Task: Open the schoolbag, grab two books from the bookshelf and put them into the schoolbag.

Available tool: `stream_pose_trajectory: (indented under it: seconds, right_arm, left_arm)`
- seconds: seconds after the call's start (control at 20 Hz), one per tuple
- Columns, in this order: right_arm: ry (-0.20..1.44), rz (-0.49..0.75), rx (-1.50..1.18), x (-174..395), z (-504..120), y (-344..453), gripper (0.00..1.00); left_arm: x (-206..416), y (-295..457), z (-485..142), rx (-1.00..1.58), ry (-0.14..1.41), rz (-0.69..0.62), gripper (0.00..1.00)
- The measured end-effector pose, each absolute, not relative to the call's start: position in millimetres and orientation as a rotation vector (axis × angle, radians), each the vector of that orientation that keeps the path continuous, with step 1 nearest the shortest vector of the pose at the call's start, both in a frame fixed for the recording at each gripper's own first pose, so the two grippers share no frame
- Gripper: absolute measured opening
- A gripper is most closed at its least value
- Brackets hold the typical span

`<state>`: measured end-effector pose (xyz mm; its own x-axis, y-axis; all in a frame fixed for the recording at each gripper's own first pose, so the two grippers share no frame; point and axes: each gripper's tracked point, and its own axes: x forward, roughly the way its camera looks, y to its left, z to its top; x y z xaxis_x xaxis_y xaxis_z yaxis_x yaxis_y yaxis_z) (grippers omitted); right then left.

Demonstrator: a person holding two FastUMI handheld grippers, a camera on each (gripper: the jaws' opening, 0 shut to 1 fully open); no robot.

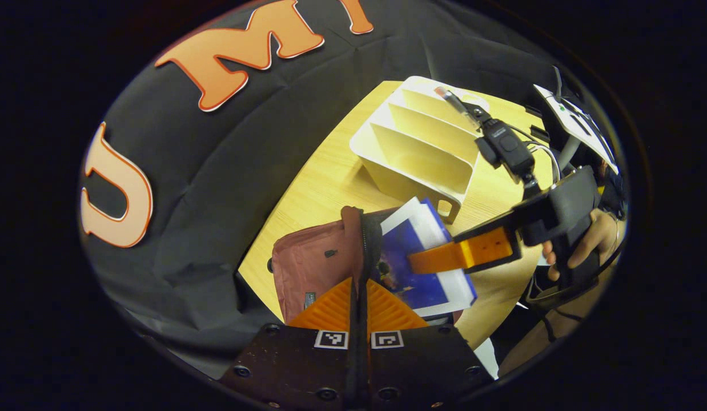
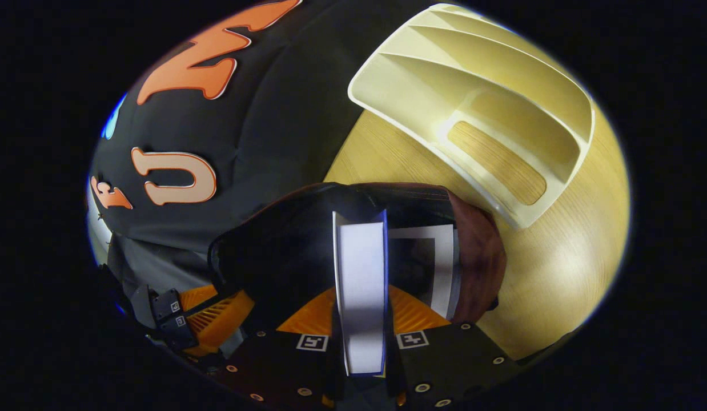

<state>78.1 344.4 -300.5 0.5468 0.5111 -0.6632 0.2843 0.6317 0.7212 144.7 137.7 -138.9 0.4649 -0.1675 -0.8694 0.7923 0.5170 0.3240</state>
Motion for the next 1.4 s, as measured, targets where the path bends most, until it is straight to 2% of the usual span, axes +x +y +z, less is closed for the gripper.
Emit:
stream_pose_trajectory:
  seconds: [0.2, 0.25, 0.3, 0.35, 0.4, 0.45, 0.5, 0.6, 0.95, 1.15, 1.25, 1.3, 1.35, 1.4]
  right_arm:
    - [1.031, 0.111, 0.872, 83, -313, 358, 0.32]
    - [1.049, 0.088, 0.838, 82, -320, 355, 0.22]
    - [1.077, 0.063, 0.791, 78, -328, 351, 0.41]
    - [1.127, 0.054, 0.759, 71, -337, 348, 0.46]
    - [1.179, 0.066, 0.755, 63, -343, 352, 0.43]
    - [1.224, 0.081, 0.743, 55, -347, 356, 0.69]
    - [1.248, 0.083, 0.716, 48, -354, 352, 0.88]
    - [1.263, 0.074, 0.661, 39, -357, 348, 0.97]
    - [1.275, 0.070, 0.571, 19, -349, 302, 0.98]
    - [1.269, 0.033, 0.547, 1, -335, 242, 0.98]
    - [1.264, 0.008, 0.546, -2, -329, 211, 0.98]
    - [1.261, -0.003, 0.541, -3, -327, 196, 0.98]
    - [1.259, -0.007, 0.534, -4, -324, 181, 0.98]
    - [1.259, -0.013, 0.521, -6, -321, 167, 0.98]
  left_arm:
    - [144, 133, -136, 0.858, 0.878, -0.688, 0.00]
    - [144, 134, -138, 0.854, 0.884, -0.683, 0.01]
    - [145, 138, -142, 0.844, 0.894, -0.678, 0.01]
    - [144, 139, -145, 0.828, 0.906, -0.677, 0.00]
    - [143, 142, -146, 0.815, 0.916, -0.678, 0.01]
    - [142, 144, -148, 0.807, 0.922, -0.676, 0.00]
    - [142, 145, -149, 0.801, 0.925, -0.674, 0.01]
    - [140, 148, -151, 0.784, 0.928, -0.670, 0.01]
    - [125, 147, -167, 0.704, 0.957, -0.666, 0.01]
    - [113, 135, -187, 0.640, 0.986, -0.667, 0.02]
    - [104, 127, -198, 0.603, 1.018, -0.670, 0.06]
    - [100, 123, -202, 0.584, 1.033, -0.672, 0.29]
    - [95, 118, -206, 0.569, 1.048, -0.668, 0.26]
    - [92, 116, -211, 0.561, 1.057, -0.649, 0.50]
